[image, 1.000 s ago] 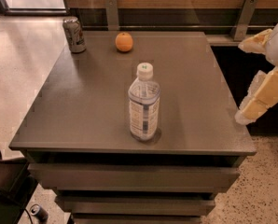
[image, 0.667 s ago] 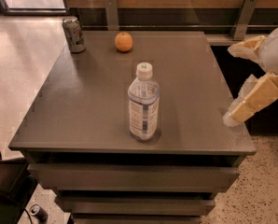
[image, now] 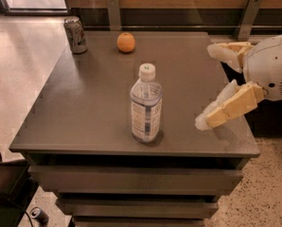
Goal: Move blue plastic bottle near orange
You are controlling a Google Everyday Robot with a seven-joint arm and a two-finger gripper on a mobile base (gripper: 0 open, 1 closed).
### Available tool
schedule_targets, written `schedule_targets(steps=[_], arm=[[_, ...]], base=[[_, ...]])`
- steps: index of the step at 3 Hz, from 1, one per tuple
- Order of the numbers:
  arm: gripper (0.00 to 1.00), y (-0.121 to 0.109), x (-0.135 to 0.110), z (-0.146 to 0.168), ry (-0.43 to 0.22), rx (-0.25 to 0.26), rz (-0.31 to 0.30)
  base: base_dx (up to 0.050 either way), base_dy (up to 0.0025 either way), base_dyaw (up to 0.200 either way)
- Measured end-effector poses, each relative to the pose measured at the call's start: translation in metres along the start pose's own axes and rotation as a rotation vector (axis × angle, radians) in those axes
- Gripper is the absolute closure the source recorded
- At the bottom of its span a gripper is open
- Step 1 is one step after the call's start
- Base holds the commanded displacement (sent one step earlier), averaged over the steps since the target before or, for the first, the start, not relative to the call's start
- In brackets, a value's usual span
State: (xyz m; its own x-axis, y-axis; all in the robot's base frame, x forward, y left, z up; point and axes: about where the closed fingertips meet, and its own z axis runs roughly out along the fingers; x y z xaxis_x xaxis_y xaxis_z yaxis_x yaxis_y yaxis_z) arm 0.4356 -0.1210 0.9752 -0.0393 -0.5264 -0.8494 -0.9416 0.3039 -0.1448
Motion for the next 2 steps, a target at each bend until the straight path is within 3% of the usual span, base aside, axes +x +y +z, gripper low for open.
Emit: schedule_targets(steps=[1,2], arm=[[0.0,0.007,-0.032,0.032,-0.174,-0.039,0.012],[0.0,-0.001,-0.048,0.064,-0.279,-0.053,0.028]], base=[[0.0,0.0,0.0],[0.0,0.0,0.0]])
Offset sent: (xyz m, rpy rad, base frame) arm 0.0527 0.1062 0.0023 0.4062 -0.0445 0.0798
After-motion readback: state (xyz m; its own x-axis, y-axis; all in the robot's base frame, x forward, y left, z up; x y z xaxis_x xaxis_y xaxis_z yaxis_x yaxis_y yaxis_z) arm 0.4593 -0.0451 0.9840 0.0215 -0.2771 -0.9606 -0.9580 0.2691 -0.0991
